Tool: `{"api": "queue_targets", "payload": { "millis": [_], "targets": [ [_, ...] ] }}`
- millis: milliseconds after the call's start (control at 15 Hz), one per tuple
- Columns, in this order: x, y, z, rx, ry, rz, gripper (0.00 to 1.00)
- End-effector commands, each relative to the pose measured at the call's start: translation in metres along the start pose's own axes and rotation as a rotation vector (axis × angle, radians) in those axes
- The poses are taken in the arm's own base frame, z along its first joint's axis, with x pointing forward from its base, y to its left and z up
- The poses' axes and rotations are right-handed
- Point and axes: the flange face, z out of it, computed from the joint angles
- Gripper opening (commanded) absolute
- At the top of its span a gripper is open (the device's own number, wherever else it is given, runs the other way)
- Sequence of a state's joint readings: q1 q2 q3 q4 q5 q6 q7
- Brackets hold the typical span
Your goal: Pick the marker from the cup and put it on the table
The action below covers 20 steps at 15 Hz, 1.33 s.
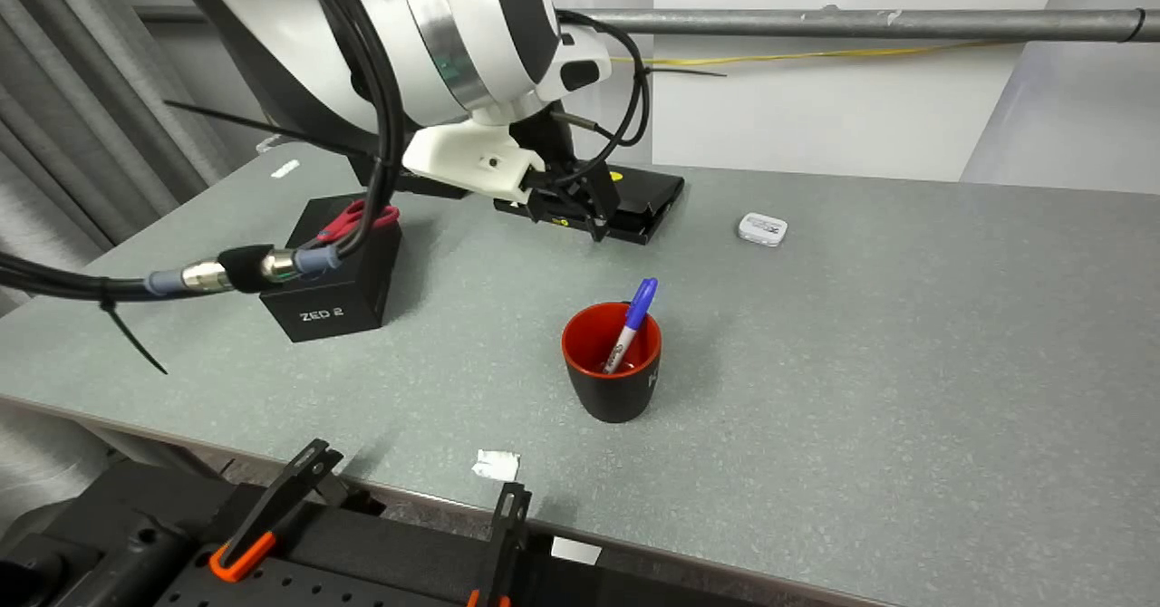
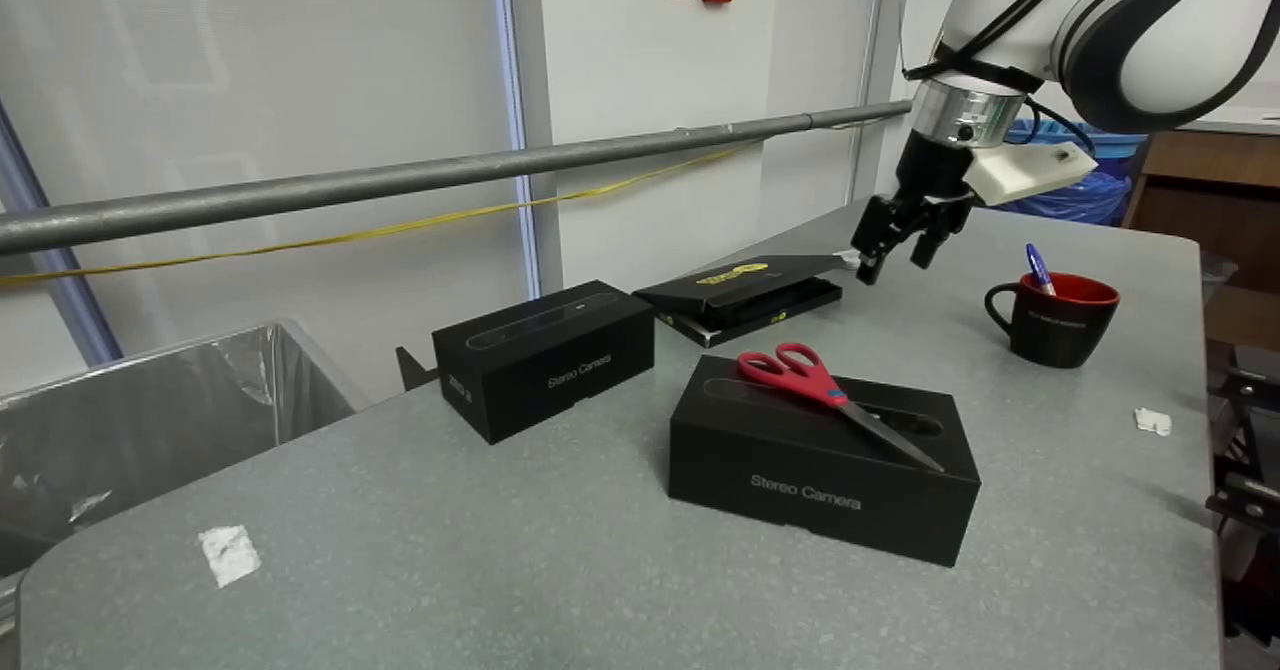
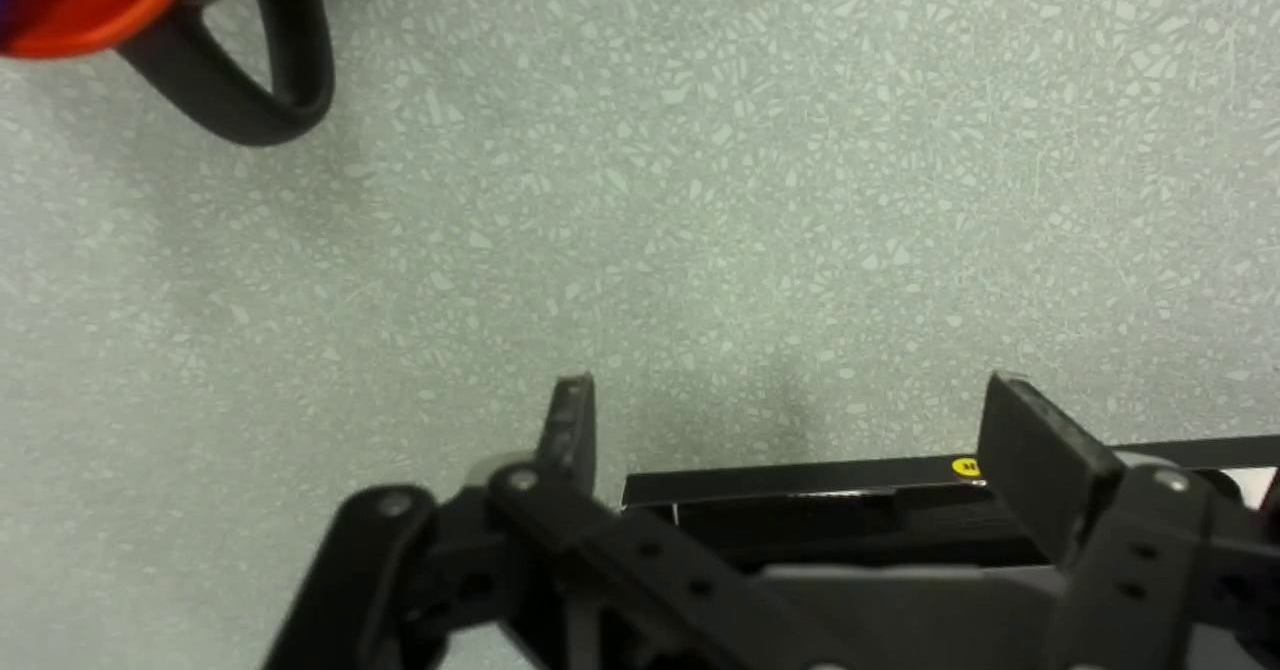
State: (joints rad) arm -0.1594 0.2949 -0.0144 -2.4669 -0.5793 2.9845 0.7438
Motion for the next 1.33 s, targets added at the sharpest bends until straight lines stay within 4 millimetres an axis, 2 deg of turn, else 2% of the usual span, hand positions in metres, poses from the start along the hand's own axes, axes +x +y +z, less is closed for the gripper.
{"api": "queue_targets", "payload": {
  "millis": [0, 200, 467, 733, 800, 867, 1000, 1067, 1267],
  "targets": [
    [-0.003, -0.002, -0.001, 0.004, 0.0, -0.01, 1.0],
    [-0.017, 0.001, -0.022, 0.01, 0.029, -0.017, 1.0],
    [-0.058, 0.015, -0.053, 0.015, 0.042, -0.047, 1.0],
    [-0.095, 0.048, -0.093, -0.019, 0.113, -0.042, 1.0],
    [-0.097, 0.058, -0.104, -0.027, 0.151, -0.002, 1.0],
    [-0.072, 0.062, -0.097, -0.038, 0.173, 0.022, 1.0],
    [-0.076, 0.076, -0.099, -0.026, 0.199, 0.046, 1.0],
    [-0.072, 0.066, -0.097, -0.05, 0.172, 0.013, 1.0],
    [-0.072, 0.076, -0.097, -0.043, 0.186, 0.035, 1.0]
  ]
}}
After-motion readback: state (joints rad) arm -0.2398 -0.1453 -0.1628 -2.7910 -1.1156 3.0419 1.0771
